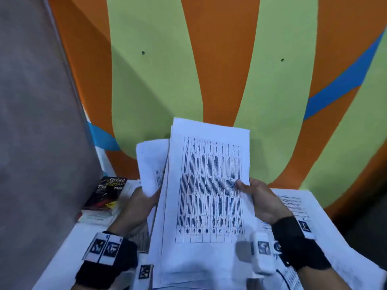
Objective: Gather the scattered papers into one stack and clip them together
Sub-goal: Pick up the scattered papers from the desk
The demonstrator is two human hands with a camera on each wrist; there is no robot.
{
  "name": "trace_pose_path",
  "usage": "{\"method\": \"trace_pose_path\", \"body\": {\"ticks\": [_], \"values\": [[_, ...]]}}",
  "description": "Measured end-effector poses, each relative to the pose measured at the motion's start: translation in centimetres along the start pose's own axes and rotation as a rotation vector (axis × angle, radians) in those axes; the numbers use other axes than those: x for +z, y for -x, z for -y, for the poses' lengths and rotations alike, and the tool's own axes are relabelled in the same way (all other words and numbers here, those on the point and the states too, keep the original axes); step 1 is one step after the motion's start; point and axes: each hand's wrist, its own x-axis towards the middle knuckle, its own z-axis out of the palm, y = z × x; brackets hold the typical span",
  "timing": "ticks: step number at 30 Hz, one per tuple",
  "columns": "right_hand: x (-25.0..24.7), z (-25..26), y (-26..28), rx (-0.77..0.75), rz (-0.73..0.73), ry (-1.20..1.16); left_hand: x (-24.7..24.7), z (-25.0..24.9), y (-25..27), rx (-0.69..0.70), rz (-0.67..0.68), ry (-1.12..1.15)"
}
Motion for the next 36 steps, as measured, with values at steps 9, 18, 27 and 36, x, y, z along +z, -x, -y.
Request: {"method": "trace_pose_path", "body": {"ticks": [9,18,27,36], "values": [[2.1,0.4,2.0,-0.461,-0.271,0.216,3.1,-0.4,0.2,0.097,-0.026,-0.078],[2.0,-0.7,1.7,-0.498,-0.124,0.403,3.9,1.3,-0.9,0.108,-0.186,-0.053],[4.6,0.0,2.1,-0.701,-0.181,0.409,5.0,0.1,-1.9,0.248,-0.387,-0.199],[2.9,-4.8,1.4,-0.595,-0.270,0.410,5.5,1.7,-0.9,0.236,-0.363,-0.185]]}}
